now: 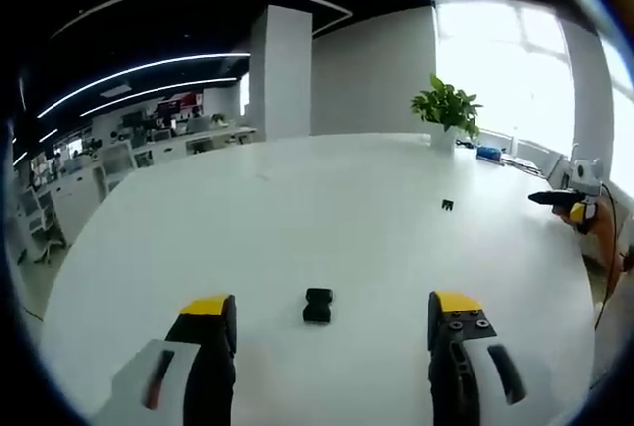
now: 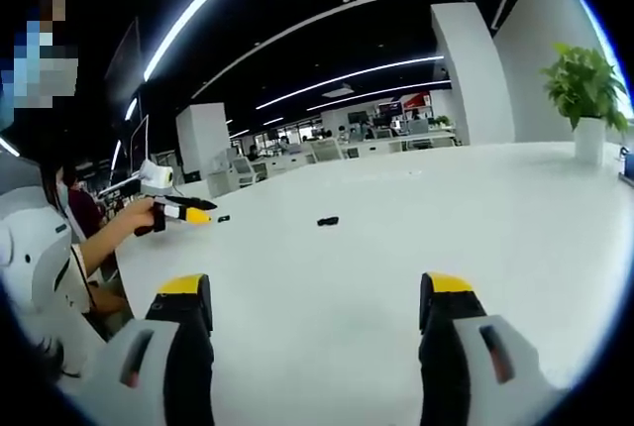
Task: Snap the two parts of the plastic buckle together until the buckle closes and remains connected.
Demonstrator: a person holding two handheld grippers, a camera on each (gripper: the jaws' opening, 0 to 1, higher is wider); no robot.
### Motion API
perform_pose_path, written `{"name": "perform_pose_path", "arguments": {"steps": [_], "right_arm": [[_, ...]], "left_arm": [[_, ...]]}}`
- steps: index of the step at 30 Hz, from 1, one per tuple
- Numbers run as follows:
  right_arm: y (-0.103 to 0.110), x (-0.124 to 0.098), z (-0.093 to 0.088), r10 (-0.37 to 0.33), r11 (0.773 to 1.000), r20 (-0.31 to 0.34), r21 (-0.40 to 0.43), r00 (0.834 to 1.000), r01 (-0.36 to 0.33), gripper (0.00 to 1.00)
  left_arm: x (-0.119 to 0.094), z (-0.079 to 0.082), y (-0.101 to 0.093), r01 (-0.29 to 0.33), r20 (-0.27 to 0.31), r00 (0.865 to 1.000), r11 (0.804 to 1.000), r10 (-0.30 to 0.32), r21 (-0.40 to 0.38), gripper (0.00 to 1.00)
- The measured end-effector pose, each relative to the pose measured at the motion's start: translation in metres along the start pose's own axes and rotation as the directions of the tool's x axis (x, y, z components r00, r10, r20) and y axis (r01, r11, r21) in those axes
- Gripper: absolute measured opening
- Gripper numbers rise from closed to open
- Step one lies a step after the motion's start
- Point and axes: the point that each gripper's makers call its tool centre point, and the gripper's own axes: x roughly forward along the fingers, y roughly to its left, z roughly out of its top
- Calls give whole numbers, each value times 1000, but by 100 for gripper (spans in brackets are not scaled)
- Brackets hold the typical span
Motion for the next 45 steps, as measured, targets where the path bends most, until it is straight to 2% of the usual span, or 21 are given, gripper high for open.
{"name": "perform_pose_path", "arguments": {"steps": [6, 13, 22, 26, 35, 45], "right_arm": [[-1, 6, 3, 13, 1000, 0, -18, 1000, -13, 85], [1, 17, 9, 67, 996, -28, -62, 997, -69, 84], [0, 22, 14, 93, 994, -2, -56, 996, -93, 82], [-3, 20, 10, 91, 994, -11, -52, 996, -91, 82], [-8, 6, 8, 68, 997, 10, -33, 998, -68, 82], [-2, 4, 12, 75, 996, 22, -45, 997, -74, 81]], "left_arm": [[2, -3, 2, 3, -18, 1000, 1000, -3, -15, 77], [3, -6, 2, 4, -26, 1000, 1000, -4, -21, 72], [4, -9, -1, 18, -48, 999, 1000, -19, -25, 68], [6, -8, 0, 14, -53, 998, 1000, -15, -21, 65], [14, -9, -3, 29, -69, 997, 999, -30, -21, 61], [19, -10, -6, 33, -103, 994, 999, -34, -5, 57]]}}
